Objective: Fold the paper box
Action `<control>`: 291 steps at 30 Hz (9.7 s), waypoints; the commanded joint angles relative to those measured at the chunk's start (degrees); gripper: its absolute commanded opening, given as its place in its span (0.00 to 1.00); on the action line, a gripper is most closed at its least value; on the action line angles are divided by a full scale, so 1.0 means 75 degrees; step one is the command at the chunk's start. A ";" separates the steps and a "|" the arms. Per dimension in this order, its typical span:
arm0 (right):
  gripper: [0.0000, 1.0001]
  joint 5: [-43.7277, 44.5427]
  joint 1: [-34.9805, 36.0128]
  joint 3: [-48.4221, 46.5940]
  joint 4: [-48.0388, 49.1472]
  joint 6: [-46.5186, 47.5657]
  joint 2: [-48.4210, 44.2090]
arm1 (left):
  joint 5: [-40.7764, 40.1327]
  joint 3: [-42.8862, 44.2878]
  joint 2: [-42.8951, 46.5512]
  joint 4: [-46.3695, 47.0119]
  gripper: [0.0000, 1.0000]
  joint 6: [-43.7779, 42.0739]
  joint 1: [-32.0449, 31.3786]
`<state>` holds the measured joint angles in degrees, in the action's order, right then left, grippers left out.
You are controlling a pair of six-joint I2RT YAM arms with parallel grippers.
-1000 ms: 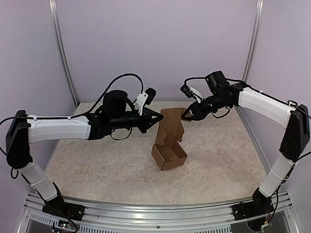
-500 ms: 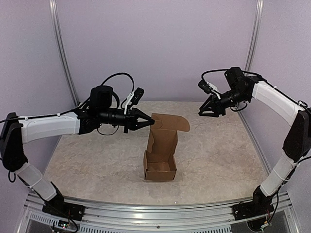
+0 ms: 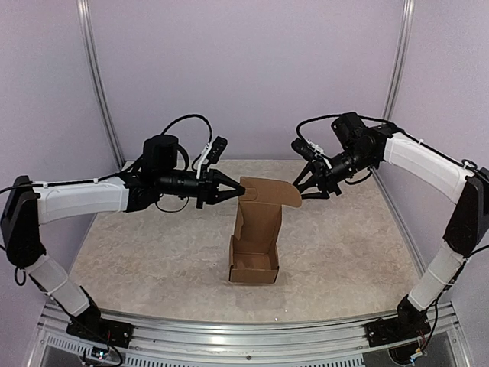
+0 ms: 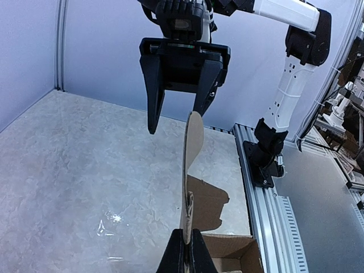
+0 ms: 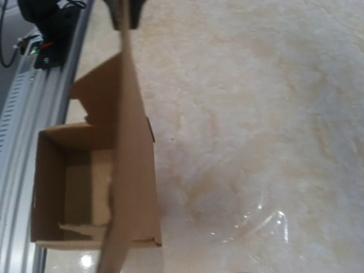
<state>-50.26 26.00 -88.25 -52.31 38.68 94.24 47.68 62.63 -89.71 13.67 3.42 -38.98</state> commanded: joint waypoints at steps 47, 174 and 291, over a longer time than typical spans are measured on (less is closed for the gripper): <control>0.00 -0.1081 0.0395 0.2173 0.4451 -0.3483 -0.0880 | -0.0102 0.0502 -0.0886 0.0277 0.00 0.0600 -0.0381; 0.05 0.5659 0.2755 0.0691 0.0075 -0.1407 -0.0962 | -0.9791 -0.2277 -0.0927 -0.0324 0.69 0.6252 -0.4919; 0.43 0.0758 0.0969 0.1890 0.0929 -0.1859 0.2668 | -1.1041 -0.4283 0.2253 -0.0676 0.77 0.4959 -0.5898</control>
<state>-41.95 36.34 -74.41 -39.20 22.72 111.24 -31.79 31.92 -73.82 10.94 37.76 -82.00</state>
